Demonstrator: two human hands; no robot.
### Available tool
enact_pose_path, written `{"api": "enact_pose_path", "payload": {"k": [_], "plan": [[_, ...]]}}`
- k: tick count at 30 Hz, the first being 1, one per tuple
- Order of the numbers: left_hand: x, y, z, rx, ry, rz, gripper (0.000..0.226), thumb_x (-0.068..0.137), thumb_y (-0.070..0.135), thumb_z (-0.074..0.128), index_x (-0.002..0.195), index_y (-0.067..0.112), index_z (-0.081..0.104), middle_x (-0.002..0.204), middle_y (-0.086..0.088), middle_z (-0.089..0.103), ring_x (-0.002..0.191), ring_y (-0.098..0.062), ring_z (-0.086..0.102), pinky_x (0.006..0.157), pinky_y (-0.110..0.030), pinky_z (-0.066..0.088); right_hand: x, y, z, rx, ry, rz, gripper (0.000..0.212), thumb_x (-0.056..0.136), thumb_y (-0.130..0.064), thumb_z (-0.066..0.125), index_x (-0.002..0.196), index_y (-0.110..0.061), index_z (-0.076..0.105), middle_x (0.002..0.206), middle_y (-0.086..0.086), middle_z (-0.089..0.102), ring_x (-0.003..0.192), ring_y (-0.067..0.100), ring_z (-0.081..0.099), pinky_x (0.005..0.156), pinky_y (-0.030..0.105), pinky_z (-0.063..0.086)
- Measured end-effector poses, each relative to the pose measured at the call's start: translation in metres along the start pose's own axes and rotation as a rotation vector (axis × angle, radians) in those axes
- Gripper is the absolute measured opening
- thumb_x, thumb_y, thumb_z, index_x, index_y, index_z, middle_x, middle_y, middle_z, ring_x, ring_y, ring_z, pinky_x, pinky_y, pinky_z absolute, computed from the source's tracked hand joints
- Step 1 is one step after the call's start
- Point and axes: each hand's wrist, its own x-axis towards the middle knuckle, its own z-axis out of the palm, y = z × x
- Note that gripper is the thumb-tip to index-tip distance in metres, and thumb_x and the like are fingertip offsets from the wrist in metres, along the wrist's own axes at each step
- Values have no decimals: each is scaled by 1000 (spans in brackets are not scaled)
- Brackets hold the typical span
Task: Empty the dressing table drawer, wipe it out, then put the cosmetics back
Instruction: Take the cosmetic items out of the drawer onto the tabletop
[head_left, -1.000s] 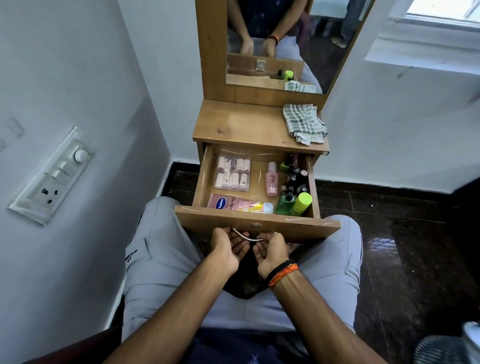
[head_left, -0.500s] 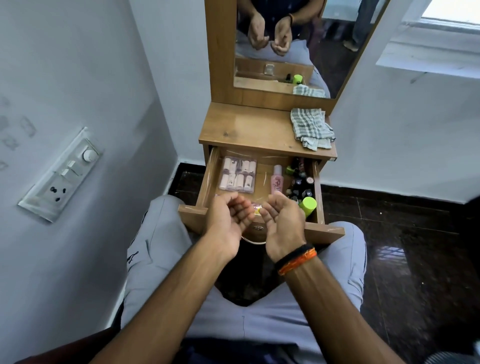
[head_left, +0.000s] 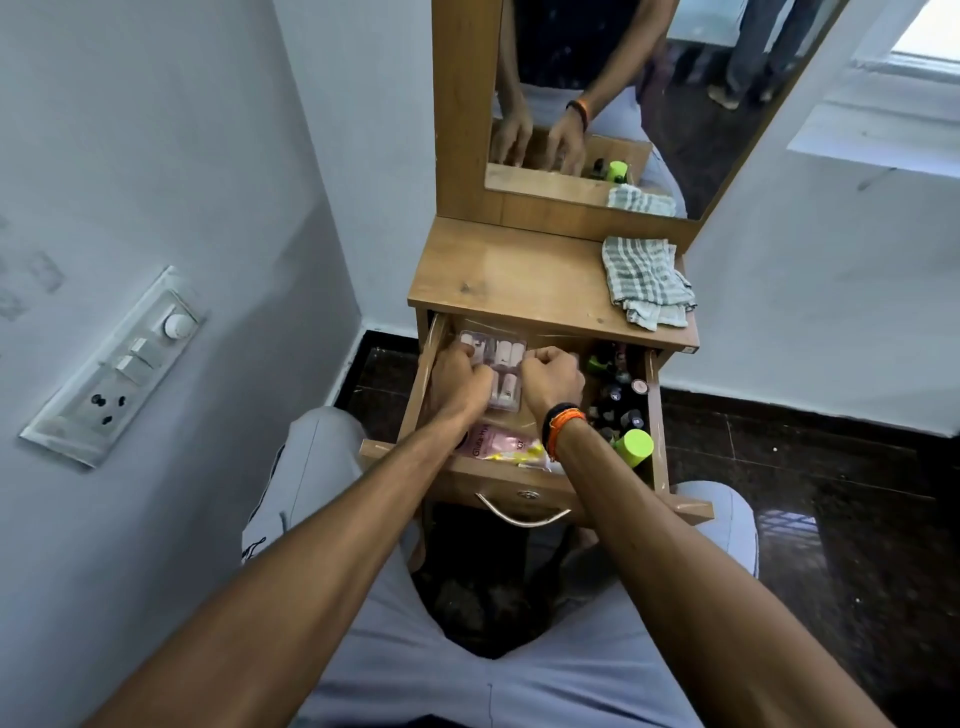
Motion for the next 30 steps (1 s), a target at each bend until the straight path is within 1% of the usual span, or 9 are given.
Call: {"api": "enact_pose_path", "payload": {"k": [2, 4, 6, 8, 9, 16, 20, 24, 30], "plan": [[9, -7, 7, 90, -6, 40, 21, 99, 12, 53, 119, 13, 55, 106, 1, 62, 76, -5, 57, 54, -20, 40, 7, 4, 4, -97, 1, -26, 17, 85, -13, 56, 94, -14, 71, 95, 4, 67, 90, 23, 59, 76, 28, 43], [18, -12, 13, 157, 3, 43, 30, 93, 10, 57, 123, 12, 54, 116, -7, 62, 87, -16, 63, 59, -25, 46, 12, 6, 7, -165, -26, -24, 17, 85, -12, 57, 97, -9, 69, 94, 6, 64, 87, 25, 57, 72, 28, 40], [22, -15, 18, 200, 11, 30, 45, 88, 8, 60, 131, 11, 51, 127, -11, 57, 103, -25, 62, 73, -38, 56, 13, 9, 11, -215, -37, -14, 16, 86, -13, 59, 96, -5, 69, 89, 7, 61, 82, 27, 56, 68, 27, 38], [23, -14, 19, 231, 30, 30, 52, 87, 9, 62, 137, 9, 46, 134, -12, 52, 114, -28, 58, 88, -46, 55, 15, 13, 16, -243, -33, 6, 24, 85, -17, 62, 99, 1, 69, 91, 10, 63, 83, 30, 58, 68, 28, 40], [22, -15, 19, 235, 38, 36, 52, 88, 10, 63, 137, 9, 46, 135, -12, 51, 116, -28, 57, 91, -47, 55, 15, 14, 18, -241, -28, 13, 27, 84, -18, 63, 100, 2, 68, 94, 12, 66, 86, 32, 61, 69, 29, 42], [16, -23, 21, 217, 34, 7, 48, 89, 13, 61, 134, 8, 47, 130, -13, 54, 114, -30, 58, 90, -48, 54, 8, 24, 29, -217, 16, 58, 30, 78, -21, 64, 100, -1, 69, 103, 19, 71, 94, 36, 66, 73, 34, 50], [12, -29, 20, 207, 45, -23, 51, 87, 13, 63, 135, 8, 46, 127, -13, 57, 108, -30, 61, 81, -43, 55, 3, 30, 28, -182, 13, 88, 29, 78, -19, 63, 99, 0, 71, 100, 18, 72, 92, 35, 66, 70, 30, 47], [8, -27, 18, 190, 44, -19, 45, 91, 20, 64, 132, 11, 47, 123, -12, 59, 104, -29, 63, 76, -40, 56, 2, 32, 29, -157, 14, 108, 27, 77, -21, 63, 95, -4, 74, 96, 16, 73, 91, 35, 67, 75, 32, 52], [2, -23, 18, 190, 95, 11, 48, 83, 16, 64, 129, 13, 50, 120, -11, 60, 105, -29, 62, 82, -48, 58, 1, 29, 27, -117, 89, 67, 17, 79, -18, 61, 93, -15, 70, 98, 11, 72, 93, 31, 65, 84, 40, 54]]}}
